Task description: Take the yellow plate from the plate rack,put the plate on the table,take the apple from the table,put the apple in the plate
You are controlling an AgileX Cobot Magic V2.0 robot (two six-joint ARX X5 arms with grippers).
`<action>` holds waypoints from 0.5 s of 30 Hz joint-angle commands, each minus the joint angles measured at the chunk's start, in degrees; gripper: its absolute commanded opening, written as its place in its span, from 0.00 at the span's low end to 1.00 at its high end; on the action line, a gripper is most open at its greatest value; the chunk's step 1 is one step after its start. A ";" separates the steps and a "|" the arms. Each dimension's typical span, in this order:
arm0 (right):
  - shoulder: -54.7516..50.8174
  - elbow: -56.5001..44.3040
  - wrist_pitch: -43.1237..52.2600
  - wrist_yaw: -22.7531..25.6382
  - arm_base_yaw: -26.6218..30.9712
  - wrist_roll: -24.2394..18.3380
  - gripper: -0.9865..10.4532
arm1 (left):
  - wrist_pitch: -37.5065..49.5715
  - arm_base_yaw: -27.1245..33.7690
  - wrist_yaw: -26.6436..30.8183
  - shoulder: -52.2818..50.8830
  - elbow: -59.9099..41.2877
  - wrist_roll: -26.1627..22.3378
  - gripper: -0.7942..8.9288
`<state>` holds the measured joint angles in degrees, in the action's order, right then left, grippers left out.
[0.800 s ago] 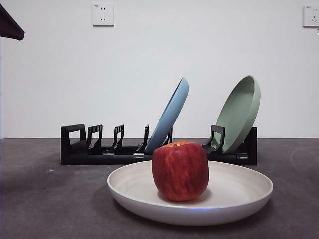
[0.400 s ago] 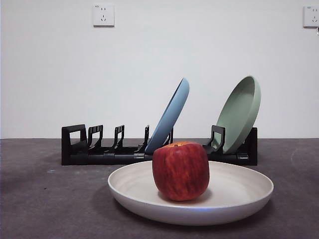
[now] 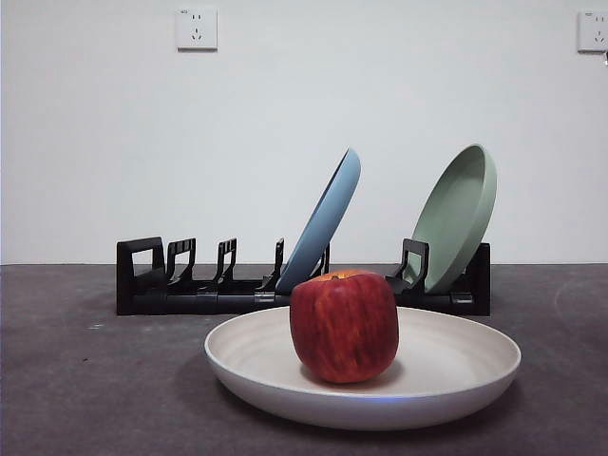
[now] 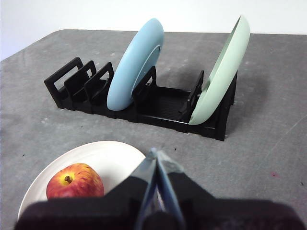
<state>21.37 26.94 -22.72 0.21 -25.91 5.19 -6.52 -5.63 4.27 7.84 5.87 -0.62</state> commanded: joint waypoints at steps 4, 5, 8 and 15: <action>0.00 -0.31 0.20 0.17 -0.02 0.52 0.09 | -4.28 1.38 -0.26 -2.58 -0.74 -1.79 0.08; 0.00 -0.31 0.20 0.20 -0.02 0.52 0.09 | -4.61 1.57 -0.28 -2.75 -0.74 -2.08 0.08; 0.00 -0.31 0.20 0.17 -0.02 0.52 0.09 | -5.20 2.05 -0.39 -3.26 -0.83 -2.43 0.08; 0.00 -0.31 0.20 0.20 -0.02 0.52 0.09 | -4.68 2.91 -1.99 -3.69 -2.89 -2.38 0.08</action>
<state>21.37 26.94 -22.72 0.23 -25.91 5.19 -11.75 -2.96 2.35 4.36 3.55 -2.42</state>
